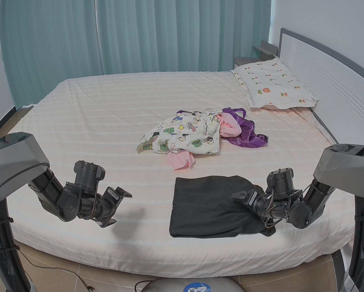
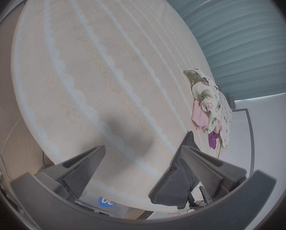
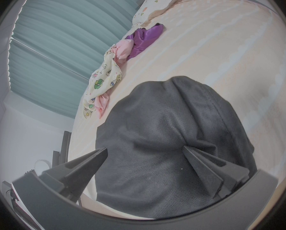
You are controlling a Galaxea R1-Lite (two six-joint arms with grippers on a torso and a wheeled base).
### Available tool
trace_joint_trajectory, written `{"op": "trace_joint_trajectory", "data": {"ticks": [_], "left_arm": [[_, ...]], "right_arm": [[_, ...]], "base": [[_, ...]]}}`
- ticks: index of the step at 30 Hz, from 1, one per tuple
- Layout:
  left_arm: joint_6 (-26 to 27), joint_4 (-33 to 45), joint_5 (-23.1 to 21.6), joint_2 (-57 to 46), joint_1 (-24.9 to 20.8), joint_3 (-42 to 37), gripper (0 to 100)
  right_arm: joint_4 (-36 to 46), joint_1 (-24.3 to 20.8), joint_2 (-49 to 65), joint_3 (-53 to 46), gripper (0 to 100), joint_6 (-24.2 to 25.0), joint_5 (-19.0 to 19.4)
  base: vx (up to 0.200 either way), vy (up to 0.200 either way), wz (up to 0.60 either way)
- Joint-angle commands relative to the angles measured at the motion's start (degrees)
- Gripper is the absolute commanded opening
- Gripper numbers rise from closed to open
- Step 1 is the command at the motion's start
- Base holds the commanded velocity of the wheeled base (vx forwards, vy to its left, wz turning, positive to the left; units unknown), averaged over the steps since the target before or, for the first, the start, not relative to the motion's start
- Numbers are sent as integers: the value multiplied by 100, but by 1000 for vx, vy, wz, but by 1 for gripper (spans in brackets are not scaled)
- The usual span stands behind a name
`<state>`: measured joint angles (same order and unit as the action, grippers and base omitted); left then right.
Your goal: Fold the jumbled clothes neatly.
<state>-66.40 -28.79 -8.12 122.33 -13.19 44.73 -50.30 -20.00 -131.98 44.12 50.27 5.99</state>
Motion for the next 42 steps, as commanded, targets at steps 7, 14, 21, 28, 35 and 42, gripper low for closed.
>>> {"op": "trace_joint_trajectory", "data": {"ticks": [7, 14, 21, 28, 35, 42], "left_arm": [[-31, -3, -5, -8, 1, -8, 100], [-22, -197, 47, -236, 1, -201, 100], [347, -1111, 689, -2003, -237, -1010, 100], [1463, -1339, 1339, -3497, -342, -1238, 100], [2553, -1348, 2332, -4956, -535, -1836, 100], [3713, -1295, 3132, -6512, -544, -2311, 100]], "right_arm": [[64, 14, 1482, -562, 100, -18, -18], [73, 155, 2782, -1283, 100, -79, -282], [82, 181, 4470, -2091, 100, -703, -493], [99, 251, 5903, -2786, 100, -1670, -625], [460, 260, 7520, -3260, 100, -2101, -651], [2235, 260, 9366, -3252, 100, -2162, -634]], "base": [[0, 0, 0], [0, 0, 0], [0, 0, 0], [0, 0, 0], [0, 0, 0], [0, 0, 0]]}}
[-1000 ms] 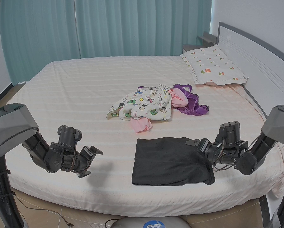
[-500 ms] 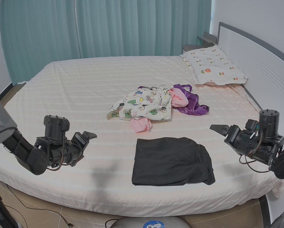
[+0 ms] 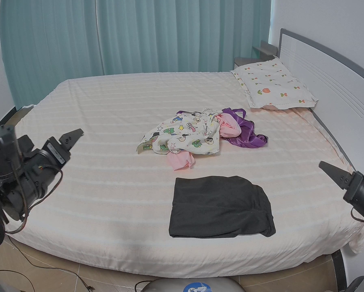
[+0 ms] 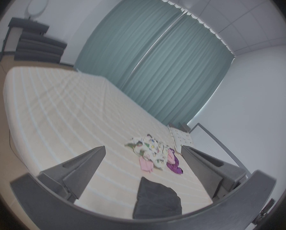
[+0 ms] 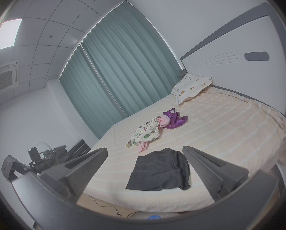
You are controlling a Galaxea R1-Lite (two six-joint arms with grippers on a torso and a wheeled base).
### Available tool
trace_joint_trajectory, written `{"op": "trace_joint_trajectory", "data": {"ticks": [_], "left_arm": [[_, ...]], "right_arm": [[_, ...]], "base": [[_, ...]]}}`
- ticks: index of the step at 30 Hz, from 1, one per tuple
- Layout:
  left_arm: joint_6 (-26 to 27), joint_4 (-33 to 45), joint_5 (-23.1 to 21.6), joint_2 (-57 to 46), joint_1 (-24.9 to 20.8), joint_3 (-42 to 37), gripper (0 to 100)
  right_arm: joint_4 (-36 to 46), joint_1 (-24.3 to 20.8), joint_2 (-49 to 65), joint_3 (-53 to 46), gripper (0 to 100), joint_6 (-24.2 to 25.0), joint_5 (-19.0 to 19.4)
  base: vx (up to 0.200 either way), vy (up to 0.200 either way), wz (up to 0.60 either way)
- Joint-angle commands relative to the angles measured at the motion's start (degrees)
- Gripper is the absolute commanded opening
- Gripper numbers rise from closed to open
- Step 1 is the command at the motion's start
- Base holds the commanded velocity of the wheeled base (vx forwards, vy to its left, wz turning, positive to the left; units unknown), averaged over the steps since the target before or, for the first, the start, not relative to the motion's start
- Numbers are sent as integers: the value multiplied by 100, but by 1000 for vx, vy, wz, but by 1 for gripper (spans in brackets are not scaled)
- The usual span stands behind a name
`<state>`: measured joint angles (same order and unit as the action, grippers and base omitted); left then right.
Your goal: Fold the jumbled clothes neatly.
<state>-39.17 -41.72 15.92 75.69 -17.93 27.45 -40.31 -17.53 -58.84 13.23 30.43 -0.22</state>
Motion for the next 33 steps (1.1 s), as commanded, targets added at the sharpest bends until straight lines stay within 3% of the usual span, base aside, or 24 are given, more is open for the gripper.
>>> {"op": "trace_joint_trajectory", "data": {"ticks": [1, 5, 8, 13, 17, 19, 25, 33], "left_arm": [[1210, -3, 825, -2041, -61, -645, 100], [2141, 85, 1194, -2876, -52, -926, 100], [2757, 507, 1581, -3632, -44, -979, 100], [3126, 1289, 1748, -4458, 88, -979, 100], [3161, 1807, 1748, -5020, 457, -979, 100], [3170, 2141, 1713, -5389, 695, -979, 100], [3284, 2467, 1633, -5987, 1213, -1137, 100], [3767, 2510, 675, -6910, 2470, -1594, 100]], "right_arm": [[1456, 13, 2281, -145, 100, -221, -13], [2063, 153, 3002, -233, 100, -766, -22], [2274, 514, 3459, -444, 100, -1276, 13], [2291, 786, 3872, -646, 100, -1751, 31], [2300, 944, 4285, -883, 100, -2129, 48], [2502, 1024, 4557, -980, 100, -2410, 48], [3223, 1199, 5111, -954, 100, -2603, 66], [3513, 1217, 5313, -1103, 100, -2753, 13]], "base": [[0, 0, 0], [0, 0, 0], [0, 0, 0], [0, 0, 0], [0, 0, 0], [0, 0, 0], [0, 0, 0], [0, 0, 0]]}}
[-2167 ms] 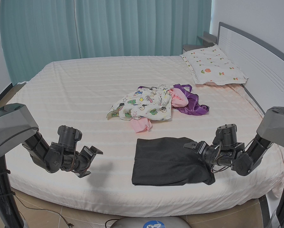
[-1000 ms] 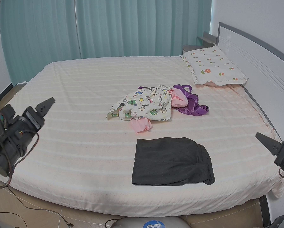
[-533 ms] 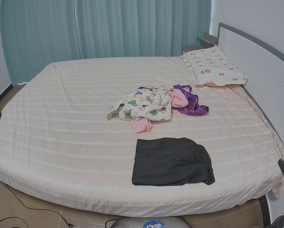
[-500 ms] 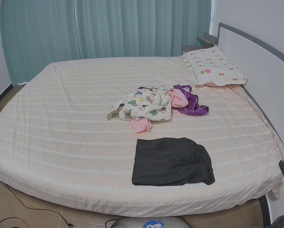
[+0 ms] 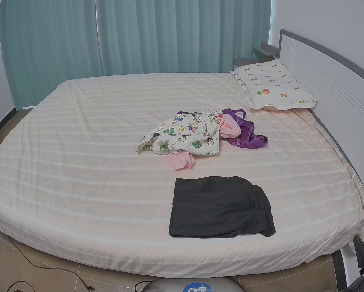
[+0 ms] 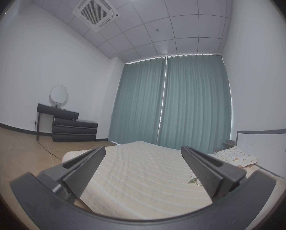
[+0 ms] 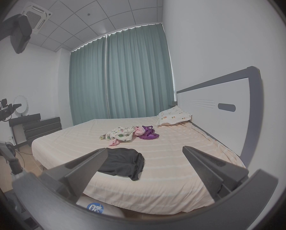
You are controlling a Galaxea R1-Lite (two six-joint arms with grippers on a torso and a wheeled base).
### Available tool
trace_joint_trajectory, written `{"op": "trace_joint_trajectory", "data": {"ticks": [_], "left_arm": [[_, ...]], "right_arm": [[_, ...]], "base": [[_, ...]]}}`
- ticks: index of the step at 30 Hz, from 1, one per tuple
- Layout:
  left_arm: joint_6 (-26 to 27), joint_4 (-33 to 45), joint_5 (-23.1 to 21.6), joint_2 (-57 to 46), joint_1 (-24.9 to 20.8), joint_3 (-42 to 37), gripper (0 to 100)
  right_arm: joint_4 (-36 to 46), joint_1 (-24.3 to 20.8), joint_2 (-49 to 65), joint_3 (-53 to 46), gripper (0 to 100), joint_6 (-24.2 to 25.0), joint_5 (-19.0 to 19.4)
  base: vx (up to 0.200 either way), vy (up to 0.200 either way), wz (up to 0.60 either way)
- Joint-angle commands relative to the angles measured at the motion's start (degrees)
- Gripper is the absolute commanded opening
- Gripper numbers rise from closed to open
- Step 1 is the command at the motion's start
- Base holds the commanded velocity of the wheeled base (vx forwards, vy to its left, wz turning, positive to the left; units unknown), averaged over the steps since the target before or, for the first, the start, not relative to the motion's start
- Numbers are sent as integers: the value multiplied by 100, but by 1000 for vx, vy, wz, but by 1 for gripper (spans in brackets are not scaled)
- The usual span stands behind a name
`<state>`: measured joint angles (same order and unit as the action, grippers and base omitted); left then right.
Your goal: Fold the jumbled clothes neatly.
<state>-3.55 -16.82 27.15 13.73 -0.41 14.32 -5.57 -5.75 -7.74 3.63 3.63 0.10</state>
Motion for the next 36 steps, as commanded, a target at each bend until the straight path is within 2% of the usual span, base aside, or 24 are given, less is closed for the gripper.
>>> {"op": "trace_joint_trajectory", "data": {"ticks": [1, 5, 8, 10, 14, 16, 20, 22, 23, 26, 30, 31, 32, 33, 34, 36], "left_arm": [[249, 12, -553, -740, 815, -325, 100], [258, -14, -957, -740, 947, -474, 100], [267, -40, -1045, -740, 947, -677, 100], [276, -40, -1106, -740, 938, -773, 100], [232, 30, -1897, -731, 850, -808, 100], [240, 12, -2073, -766, 859, -975, 100], [276, -58, -2100, -766, 859, -1301, 100], [56, 232, -2460, -757, 824, -1424, 100], [-120, 382, -2671, -766, 824, -1424, 100], [-225, 645, -2908, -757, 824, -1424, 100], [-199, 1111, -3321, -766, 815, -1424, 100], [-208, 1190, -3655, -766, 815, -1424, 100], [-208, 1190, -3682, -766, 824, -1424, 100], [-181, 1304, -3945, -757, 824, -1424, 100], [-181, 1304, -3945, -757, 824, -1424, 100], [144, 1375, -4095, -766, 824, -1424, 100]], "right_arm": [[39, 30, 203, -179, 100, -108, -19], [91, 83, 212, -363, 100, -407, -27], [118, 461, 484, -363, 100, -495, 105], [179, 514, 695, -363, 100, -565, 219], [452, 540, 774, -284, 100, -680, 280], [452, 540, 774, -284, 100, -680, 298], [452, 540, 774, -293, 100, -680, 280], [452, 540, 774, -284, 100, -680, 201], [452, 540, 774, -293, 100, -688, 289], [452, 540, 774, -284, 100, -680, 368], [452, 549, 774, -293, 100, -680, 315], [460, 549, 774, -293, 100, -680, 315], [460, 540, 774, -293, 100, -671, 315], [460, 540, 774, -293, 100, -662, 359], [460, 540, 774, -293, 100, -662, 359], [452, 540, 774, -293, 100, -671, 377]], "base": [[0, 0, 0], [0, 0, 0], [0, 0, 0], [0, 0, 0], [0, 0, 0], [0, 0, 0], [0, 0, 0], [0, 0, 0], [0, 0, 0], [0, 0, 0], [0, 0, 0], [0, 0, 0], [0, 0, 0], [0, 0, 0], [0, 0, 0], [0, 0, 0]]}}
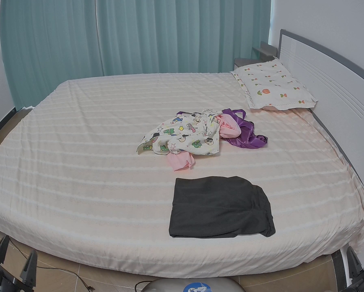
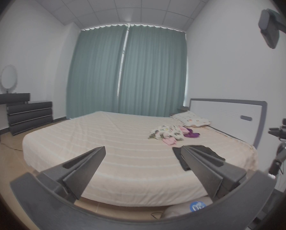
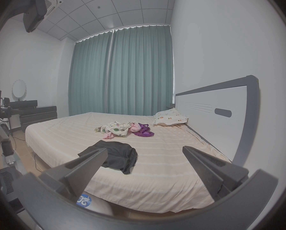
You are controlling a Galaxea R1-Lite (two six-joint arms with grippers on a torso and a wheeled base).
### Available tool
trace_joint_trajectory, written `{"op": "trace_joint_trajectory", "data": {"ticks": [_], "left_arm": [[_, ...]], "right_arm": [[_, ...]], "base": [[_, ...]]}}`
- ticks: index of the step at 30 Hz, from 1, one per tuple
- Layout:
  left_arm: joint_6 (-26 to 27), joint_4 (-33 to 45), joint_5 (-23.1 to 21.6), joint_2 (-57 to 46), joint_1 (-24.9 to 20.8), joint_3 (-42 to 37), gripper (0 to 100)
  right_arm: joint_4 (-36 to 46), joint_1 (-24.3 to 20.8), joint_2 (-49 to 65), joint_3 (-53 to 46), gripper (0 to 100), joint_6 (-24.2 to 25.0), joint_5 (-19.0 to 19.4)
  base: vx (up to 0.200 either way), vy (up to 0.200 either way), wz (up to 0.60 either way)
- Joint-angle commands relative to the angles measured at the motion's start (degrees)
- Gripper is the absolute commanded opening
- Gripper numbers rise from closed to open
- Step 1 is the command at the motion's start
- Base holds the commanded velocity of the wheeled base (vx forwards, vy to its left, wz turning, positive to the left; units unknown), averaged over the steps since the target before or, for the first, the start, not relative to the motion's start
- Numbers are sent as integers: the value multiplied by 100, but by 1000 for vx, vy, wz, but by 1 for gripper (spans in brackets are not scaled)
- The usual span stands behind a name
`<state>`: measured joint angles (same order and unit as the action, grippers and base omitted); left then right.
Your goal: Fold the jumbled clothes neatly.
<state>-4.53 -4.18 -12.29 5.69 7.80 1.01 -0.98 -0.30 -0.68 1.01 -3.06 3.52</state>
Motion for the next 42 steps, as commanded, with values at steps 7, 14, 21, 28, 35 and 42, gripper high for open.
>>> {"op": "trace_joint_trajectory", "data": {"ticks": [7, 14, 21, 28, 35, 42], "left_arm": [[568, 119, -380, 46, -103, -92, 100], [620, 128, -213, -60, -771, -84, 100], [401, 128, 473, -569, -771, -92, 100], [392, 427, 1405, -569, -771, -92, 100], [392, 427, 1405, -569, -771, -92, 100], [392, 427, 1405, -569, -771, -92, 100]], "right_arm": [[1, -5, 51, -31, 100, 25, 245], [-8, -5, 51, -31, 100, 25, 360], [-8, 4, 68, -31, 100, 34, -89], [-8, 4, 68, -31, 100, 51, -97], [1, 4, 68, -31, 100, 42, 527], [-430, -5, 68, -31, 100, -239, 720]], "base": [[0, 0, 0], [0, 0, 0], [0, 0, 0], [0, 0, 0], [0, 0, 0], [0, 0, 0]]}}
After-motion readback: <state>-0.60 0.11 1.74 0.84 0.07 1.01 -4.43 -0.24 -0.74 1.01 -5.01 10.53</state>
